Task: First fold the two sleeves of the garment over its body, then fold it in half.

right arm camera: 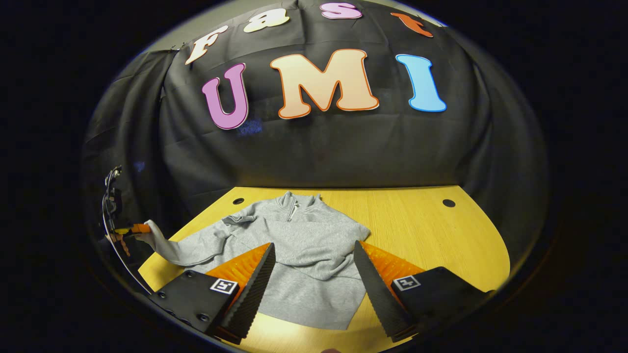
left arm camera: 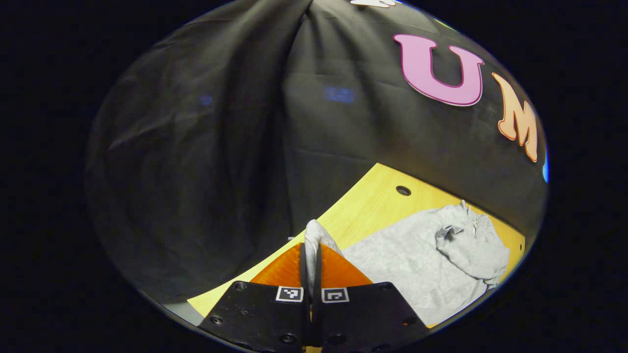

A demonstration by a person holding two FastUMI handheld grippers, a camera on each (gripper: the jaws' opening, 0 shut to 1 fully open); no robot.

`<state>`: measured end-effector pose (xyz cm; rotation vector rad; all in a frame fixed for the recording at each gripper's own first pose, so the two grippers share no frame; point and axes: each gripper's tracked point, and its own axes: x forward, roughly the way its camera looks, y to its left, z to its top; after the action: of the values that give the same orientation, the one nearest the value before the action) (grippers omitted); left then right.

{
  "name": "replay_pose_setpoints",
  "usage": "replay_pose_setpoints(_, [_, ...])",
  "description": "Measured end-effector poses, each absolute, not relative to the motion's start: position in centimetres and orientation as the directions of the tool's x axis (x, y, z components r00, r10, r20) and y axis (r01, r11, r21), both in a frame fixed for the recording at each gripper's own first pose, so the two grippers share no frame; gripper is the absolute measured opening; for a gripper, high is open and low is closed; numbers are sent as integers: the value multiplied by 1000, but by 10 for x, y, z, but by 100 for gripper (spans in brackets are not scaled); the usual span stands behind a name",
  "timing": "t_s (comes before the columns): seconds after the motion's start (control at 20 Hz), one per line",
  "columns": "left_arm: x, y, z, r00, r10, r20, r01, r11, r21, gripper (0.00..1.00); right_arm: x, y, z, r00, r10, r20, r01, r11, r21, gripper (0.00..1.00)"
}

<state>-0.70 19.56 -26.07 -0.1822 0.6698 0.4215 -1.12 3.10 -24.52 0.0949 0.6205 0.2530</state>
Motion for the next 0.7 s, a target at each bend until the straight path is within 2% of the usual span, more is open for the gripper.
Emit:
replay_pose_setpoints(0.35, [62, 136, -222, 802, 213, -558, -264, 964, -11, 2, -29, 6, -246, 792, 218, -571, -150, 975, 165, 99])
replay_pose_setpoints(0.65, [108, 56, -193, 858, 81, -507, -115, 993, -36, 0, -45, -16, -250, 784, 185, -593, -97, 979, 177, 96])
replay_pose_setpoints(0.7, [114, 41, -189, 866, 55, -497, -85, 996, -37, 0, -47, -19, -249, 784, 180, -594, -91, 980, 176, 99])
